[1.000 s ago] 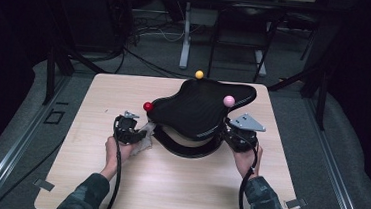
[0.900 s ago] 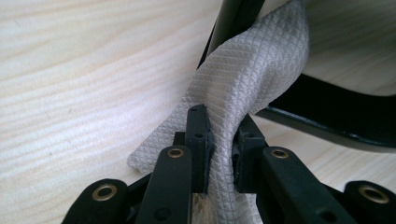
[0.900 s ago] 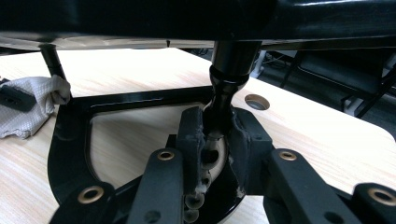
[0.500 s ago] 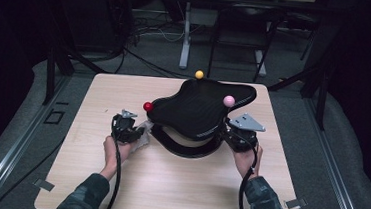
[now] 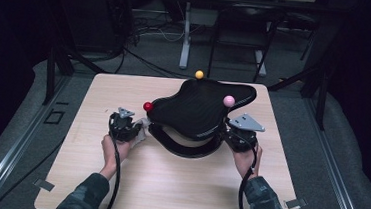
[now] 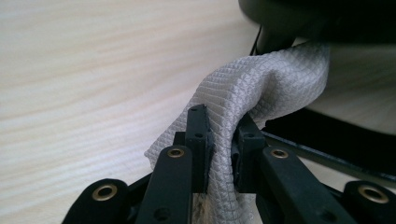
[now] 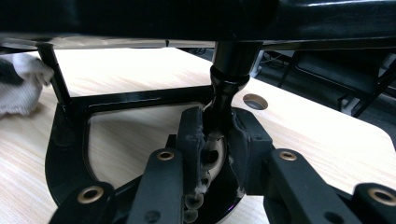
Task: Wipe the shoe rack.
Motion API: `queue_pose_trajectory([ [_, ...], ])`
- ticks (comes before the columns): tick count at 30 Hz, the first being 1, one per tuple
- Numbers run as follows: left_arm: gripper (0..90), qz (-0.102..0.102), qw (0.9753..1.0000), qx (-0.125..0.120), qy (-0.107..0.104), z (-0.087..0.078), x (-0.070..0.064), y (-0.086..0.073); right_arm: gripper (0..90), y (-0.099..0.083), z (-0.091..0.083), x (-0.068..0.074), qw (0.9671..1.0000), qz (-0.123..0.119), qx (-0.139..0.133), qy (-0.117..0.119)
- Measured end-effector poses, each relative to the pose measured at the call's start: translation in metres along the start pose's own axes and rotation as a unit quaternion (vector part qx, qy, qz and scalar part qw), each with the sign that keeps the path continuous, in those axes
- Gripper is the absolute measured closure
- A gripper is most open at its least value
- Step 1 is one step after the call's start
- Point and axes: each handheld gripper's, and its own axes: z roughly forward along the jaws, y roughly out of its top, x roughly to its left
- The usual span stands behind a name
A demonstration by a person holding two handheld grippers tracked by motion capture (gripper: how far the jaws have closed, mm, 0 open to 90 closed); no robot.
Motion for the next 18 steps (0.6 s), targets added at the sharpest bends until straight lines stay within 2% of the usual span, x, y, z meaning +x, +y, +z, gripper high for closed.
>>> queue_pose_trajectory([
  [4, 79.5, 0.009, 0.9994, 0.033, -0.008, 0.011, -0.002, -0.004, 74.0, 0.000, 0.000, 0.000, 1.0000, 0.001, 0.000, 0.001],
  [8, 79.6, 0.017, 0.9987, 0.047, -0.012, 0.014, -0.005, -0.004, 74.0, 0.000, 0.000, 0.000, 1.0000, 0.001, 0.001, 0.001],
  [13, 79.6, 0.011, 0.9994, 0.033, -0.010, 0.007, -0.002, -0.002, 74.0, 0.000, 0.000, 0.000, 1.0000, 0.001, 0.000, -0.001],
  [18, 79.7, 0.007, 0.9999, 0.012, -0.009, -0.010, 0.001, 0.003, 74.1, 0.000, 0.000, 0.000, 1.0000, 0.000, 0.000, -0.001],
])
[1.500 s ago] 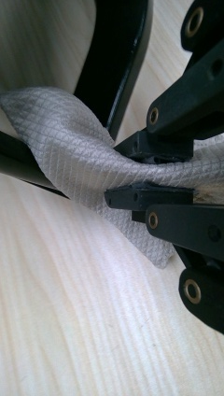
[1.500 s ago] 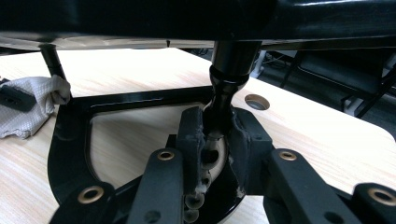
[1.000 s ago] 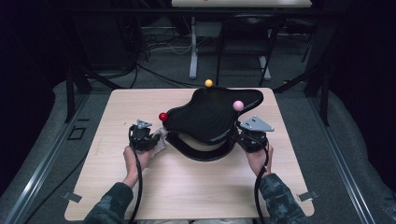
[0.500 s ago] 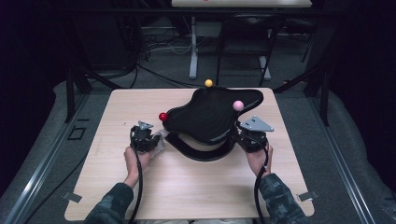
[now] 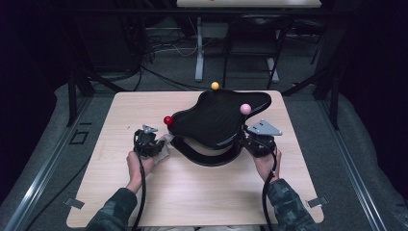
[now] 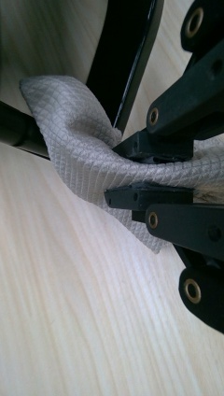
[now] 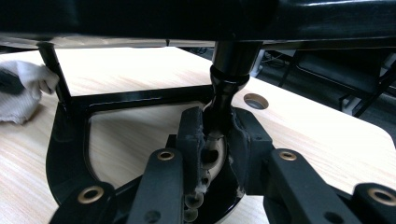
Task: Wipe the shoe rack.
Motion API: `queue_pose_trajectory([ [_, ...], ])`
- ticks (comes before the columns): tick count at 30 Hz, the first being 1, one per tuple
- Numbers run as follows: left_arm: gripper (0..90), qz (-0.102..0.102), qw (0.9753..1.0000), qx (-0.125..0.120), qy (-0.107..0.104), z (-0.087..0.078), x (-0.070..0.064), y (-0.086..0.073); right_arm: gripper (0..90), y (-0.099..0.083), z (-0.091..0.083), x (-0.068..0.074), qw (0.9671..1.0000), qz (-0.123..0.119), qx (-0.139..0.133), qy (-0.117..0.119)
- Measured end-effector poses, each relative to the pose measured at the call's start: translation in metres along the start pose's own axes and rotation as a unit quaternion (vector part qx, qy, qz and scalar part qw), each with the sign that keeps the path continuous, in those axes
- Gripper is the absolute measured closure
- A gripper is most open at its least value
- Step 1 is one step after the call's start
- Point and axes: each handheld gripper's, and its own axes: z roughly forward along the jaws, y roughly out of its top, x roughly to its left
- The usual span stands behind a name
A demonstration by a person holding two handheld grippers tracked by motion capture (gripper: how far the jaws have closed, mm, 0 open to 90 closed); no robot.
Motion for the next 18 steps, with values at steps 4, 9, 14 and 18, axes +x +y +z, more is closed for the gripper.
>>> queue_pose_trajectory([
  [4, 79.7, 0.003, 0.9999, -0.012, 0.003, -0.016, 0.003, 0.003, 74.2, 0.000, 0.000, 0.000, 1.0000, 0.001, -0.001, 0.004],
  [9, 79.6, 0.007, 0.9996, -0.025, 0.008, -0.033, 0.011, 0.005, 74.2, 0.000, 0.000, 0.000, 1.0000, 0.001, -0.001, 0.003],
  [14, 79.7, -0.008, 0.9989, -0.044, 0.012, -0.051, 0.023, 0.006, 74.2, 0.000, 0.000, 0.000, 1.0000, 0.000, -0.001, 0.003],
  [18, 79.7, -0.019, 0.9980, -0.056, 0.021, -0.066, 0.034, 0.004, 74.2, 0.000, 0.000, 0.000, 1.0000, -0.001, -0.001, 0.003],
])
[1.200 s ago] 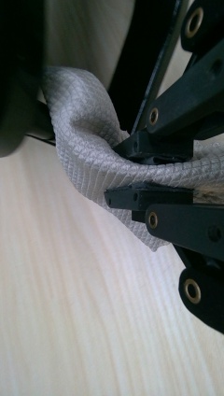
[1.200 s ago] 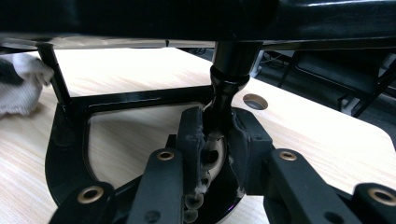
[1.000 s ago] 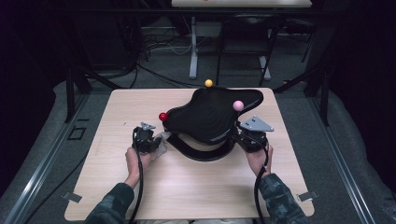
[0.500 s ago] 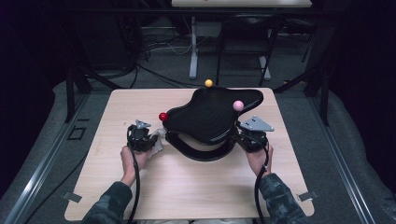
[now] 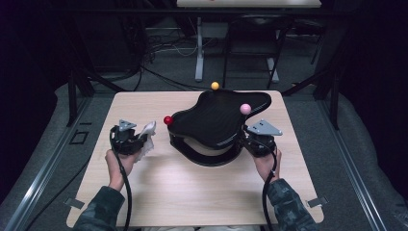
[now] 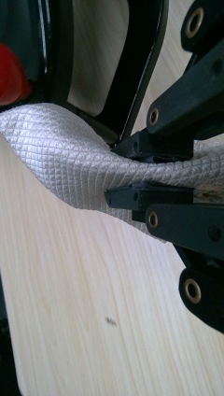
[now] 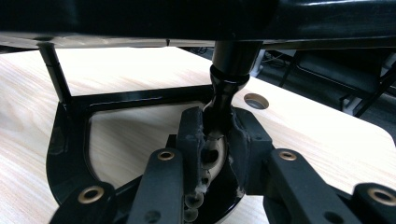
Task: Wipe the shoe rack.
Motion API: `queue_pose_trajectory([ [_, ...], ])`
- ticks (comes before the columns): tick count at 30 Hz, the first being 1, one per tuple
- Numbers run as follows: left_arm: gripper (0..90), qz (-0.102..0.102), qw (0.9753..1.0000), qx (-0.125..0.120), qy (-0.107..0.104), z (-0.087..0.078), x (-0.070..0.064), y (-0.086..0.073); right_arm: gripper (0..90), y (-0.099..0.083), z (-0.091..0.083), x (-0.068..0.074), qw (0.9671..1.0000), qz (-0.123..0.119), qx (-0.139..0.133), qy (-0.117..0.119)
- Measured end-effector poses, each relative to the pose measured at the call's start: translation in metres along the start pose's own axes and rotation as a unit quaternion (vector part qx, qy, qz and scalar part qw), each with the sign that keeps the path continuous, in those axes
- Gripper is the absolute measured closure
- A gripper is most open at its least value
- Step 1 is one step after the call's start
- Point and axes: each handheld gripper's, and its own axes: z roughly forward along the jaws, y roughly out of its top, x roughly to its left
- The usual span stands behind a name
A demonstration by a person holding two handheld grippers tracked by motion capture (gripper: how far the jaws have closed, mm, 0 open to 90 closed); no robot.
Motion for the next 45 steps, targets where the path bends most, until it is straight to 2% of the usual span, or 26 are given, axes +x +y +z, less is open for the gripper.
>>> queue_pose_trajectory([
  [5, 79.7, -0.016, 0.9996, -0.012, 0.019, -0.015, 0.015, -0.004, 74.2, 0.000, 0.000, 0.000, 1.0000, 0.000, 0.002, -0.001],
  [6, 79.6, -0.018, 0.9995, -0.012, 0.022, -0.018, 0.018, -0.006, 74.2, 0.000, 0.000, 0.001, 1.0000, 0.000, 0.000, -0.007],
  [11, 79.5, -0.032, 0.9989, -0.004, 0.035, -0.026, 0.034, -0.016, 74.2, 0.000, 0.000, 0.000, 1.0000, 0.000, 0.003, 0.002],
  [16, 79.6, -0.046, 0.9979, 0.015, 0.044, -0.030, 0.049, -0.028, 74.2, 0.000, 0.000, 0.000, 1.0000, 0.000, 0.003, 0.000],
  [22, 79.5, -0.055, 0.9961, 0.039, 0.056, -0.024, 0.062, -0.044, 74.2, 0.000, 0.000, 0.000, 1.0000, 0.000, 0.003, 0.000],
  [25, 78.9, -0.070, 0.9942, 0.067, 0.047, -0.012, 0.065, -0.055, 74.2, 0.000, 0.000, 0.000, 1.0000, 0.000, 0.003, -0.001],
  [27, 78.3, -0.092, 0.9913, 0.087, 0.037, -0.002, 0.069, -0.063, 74.2, 0.000, 0.000, 0.000, 1.0000, 0.000, 0.003, 0.000],
  [30, 76.9, -0.093, 0.9875, 0.117, 0.050, 0.011, 0.073, -0.073, 74.2, 0.000, 0.000, 0.000, 1.0000, 0.000, 0.003, -0.001],
  [32, 73.8, -0.097, 0.9860, 0.125, 0.052, 0.013, 0.077, -0.076, 74.2, 0.000, 0.000, 0.000, 1.0000, -0.001, 0.004, 0.000],
  [36, 57.7, -0.106, 0.9877, 0.102, 0.054, 0.005, 0.083, -0.074, 74.2, 0.000, 0.000, 0.000, 1.0000, -0.001, 0.003, 0.001],
  [40, 39.9, -0.090, 0.9918, 0.073, 0.054, -0.006, 0.079, -0.064, 74.2, 0.000, 0.000, 0.000, 1.0000, -0.001, 0.003, -0.005],
  [45, 26.2, -0.076, 0.9964, 0.024, 0.029, -0.020, 0.068, -0.047, 74.3, 0.000, 0.000, 0.000, 1.0000, -0.001, 0.002, 0.000],
])
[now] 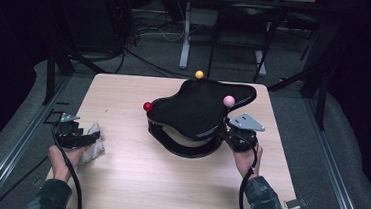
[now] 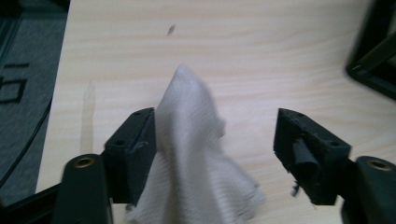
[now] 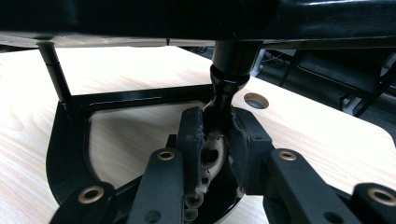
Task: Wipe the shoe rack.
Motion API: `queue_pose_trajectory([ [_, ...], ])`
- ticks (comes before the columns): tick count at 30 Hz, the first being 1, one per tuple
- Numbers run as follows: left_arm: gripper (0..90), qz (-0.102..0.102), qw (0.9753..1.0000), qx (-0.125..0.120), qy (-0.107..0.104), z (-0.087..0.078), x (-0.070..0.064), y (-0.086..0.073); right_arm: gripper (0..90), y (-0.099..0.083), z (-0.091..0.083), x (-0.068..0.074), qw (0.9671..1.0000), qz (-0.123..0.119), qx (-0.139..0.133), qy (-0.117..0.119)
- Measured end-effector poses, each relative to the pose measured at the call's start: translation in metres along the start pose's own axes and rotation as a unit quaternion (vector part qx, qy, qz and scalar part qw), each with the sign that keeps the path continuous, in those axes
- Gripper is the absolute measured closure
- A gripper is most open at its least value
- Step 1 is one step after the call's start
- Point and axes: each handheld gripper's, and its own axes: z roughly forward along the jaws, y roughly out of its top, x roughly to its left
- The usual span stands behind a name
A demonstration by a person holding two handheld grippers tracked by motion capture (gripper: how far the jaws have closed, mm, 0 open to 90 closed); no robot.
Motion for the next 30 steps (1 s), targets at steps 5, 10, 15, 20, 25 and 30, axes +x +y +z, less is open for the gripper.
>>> queue_pose_trajectory([
  [5, 17.6, 0.038, 0.9987, -0.021, -0.027, -0.002, -0.022, 0.008, 74.3, 0.000, 0.000, 0.000, 1.0000, -0.001, 0.003, -0.003],
  [10, 14.1, 0.074, 0.9954, -0.027, -0.054, 0.007, -0.045, 0.014, 74.4, 0.001, 0.000, -0.002, 1.0000, 0.001, 0.006, 0.007],
  [15, 5.9, 0.098, 0.9918, -0.007, -0.081, 0.027, -0.066, 0.019, 74.4, 0.001, 0.000, -0.002, 0.9999, 0.002, 0.006, 0.009],
  [20, 0.3, 0.118, 0.9874, 0.003, -0.105, 0.050, -0.086, 0.021, 74.3, 0.001, 0.000, -0.003, 1.0000, 0.001, 0.005, 0.007],
  [25, 11.7, 0.121, 0.9851, -0.018, -0.121, 0.069, -0.100, 0.025, 72.9, 0.001, -0.001, -0.004, 0.9999, 0.001, 0.010, 0.014],
  [30, 31.3, 0.133, 0.9836, -0.029, -0.119, 0.085, -0.111, 0.028, 60.1, 0.001, -0.002, -0.004, 0.9993, 0.000, 0.020, 0.033],
])
